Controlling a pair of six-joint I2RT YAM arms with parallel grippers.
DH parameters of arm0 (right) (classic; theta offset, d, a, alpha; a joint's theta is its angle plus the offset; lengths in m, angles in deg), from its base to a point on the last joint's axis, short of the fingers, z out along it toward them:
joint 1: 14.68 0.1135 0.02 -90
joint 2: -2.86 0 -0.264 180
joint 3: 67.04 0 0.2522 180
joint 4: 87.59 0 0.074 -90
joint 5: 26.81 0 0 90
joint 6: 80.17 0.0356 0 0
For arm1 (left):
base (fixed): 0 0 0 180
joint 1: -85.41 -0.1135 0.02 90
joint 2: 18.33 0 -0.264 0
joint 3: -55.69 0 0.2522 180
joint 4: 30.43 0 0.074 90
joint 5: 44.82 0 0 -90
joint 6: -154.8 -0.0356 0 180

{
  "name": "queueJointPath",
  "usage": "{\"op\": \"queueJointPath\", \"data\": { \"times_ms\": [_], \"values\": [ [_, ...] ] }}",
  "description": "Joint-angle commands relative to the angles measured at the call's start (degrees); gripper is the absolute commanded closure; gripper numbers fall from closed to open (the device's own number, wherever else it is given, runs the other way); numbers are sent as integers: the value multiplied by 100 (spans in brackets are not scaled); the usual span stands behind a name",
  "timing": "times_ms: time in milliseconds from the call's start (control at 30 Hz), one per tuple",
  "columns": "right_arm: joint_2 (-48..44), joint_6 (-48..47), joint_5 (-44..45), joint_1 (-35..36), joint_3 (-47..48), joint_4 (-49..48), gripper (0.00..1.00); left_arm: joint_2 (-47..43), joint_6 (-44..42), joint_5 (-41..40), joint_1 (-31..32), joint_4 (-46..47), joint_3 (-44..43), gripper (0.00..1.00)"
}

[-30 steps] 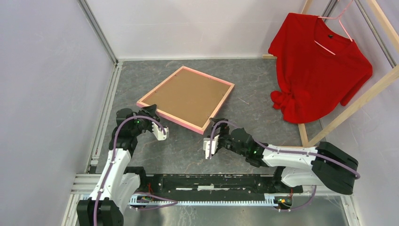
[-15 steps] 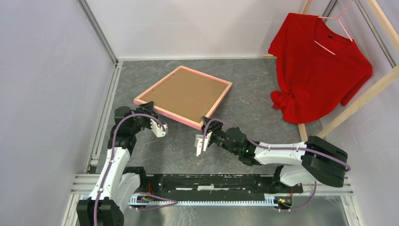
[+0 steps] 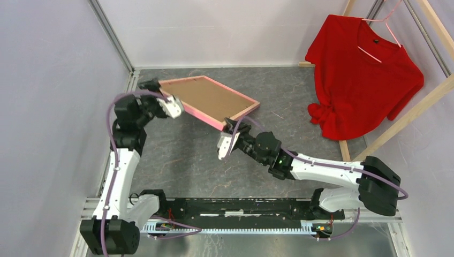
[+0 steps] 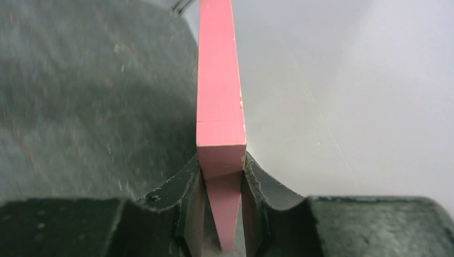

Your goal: Put the photo into the frame

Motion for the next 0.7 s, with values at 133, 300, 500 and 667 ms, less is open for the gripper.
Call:
{"op": "queueJointPath", "data": {
  "times_ms": [133, 300, 500, 667],
  "values": [
    [-323, 1955, 163, -57, 2096, 968, 100, 456, 3545, -167, -147, 188, -2310, 0],
    [-263, 2997, -258, -342, 2881, 1639, 100, 729, 4432, -248, -153, -150, -3122, 0],
    [-113, 4320, -640, -877, 3548, 2106, 100, 783, 4843, -105, -155, -210, -3258, 0],
    [347, 5579, -1523, -1474, 4644, 3050, 100, 1029, 5108, -581, -214, -196, -3421, 0]
  ]
}}
